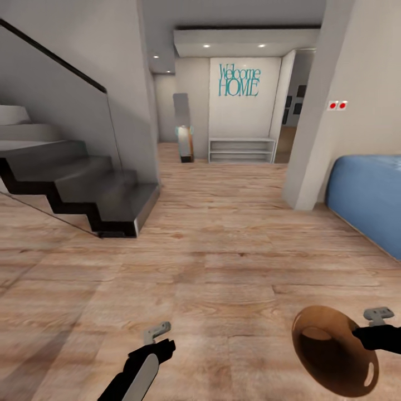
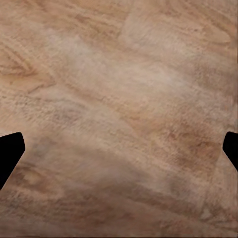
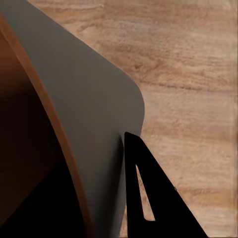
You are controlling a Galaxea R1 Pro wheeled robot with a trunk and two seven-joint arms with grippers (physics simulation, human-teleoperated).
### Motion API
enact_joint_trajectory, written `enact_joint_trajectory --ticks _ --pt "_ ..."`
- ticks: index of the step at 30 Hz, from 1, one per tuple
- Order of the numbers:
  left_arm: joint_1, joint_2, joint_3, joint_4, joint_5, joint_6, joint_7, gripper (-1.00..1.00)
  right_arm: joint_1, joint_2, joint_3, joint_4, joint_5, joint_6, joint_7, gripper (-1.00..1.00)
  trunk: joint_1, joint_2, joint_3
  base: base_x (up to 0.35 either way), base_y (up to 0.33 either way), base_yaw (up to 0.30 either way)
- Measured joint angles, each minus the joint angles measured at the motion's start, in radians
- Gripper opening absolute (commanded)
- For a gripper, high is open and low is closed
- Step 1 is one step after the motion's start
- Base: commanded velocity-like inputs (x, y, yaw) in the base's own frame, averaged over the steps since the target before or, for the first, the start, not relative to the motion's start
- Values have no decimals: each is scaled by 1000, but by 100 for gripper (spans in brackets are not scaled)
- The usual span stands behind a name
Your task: Put the three can of soda from the living room inside the tash can in the kitchen.
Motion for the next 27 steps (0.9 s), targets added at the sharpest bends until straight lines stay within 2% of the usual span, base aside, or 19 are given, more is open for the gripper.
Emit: enact_joint_trajectory --ticks 4,12,27 --pt "0 2 -5 0 3 0 -1 100 0 -2 -1 0 -2 8 0 -100 0 0 0 -50 -99 -286" --pt "0 3 -5 0 4 0 -1 100 0 -3 -1 0 -3 75 0 -100 0 0 0 -10 -21 -288" --pt "0 3 -4 0 4 0 -1 100 0 -4 -1 -1 -2 82 0 -100 0 0 0 -1 -1 -289"
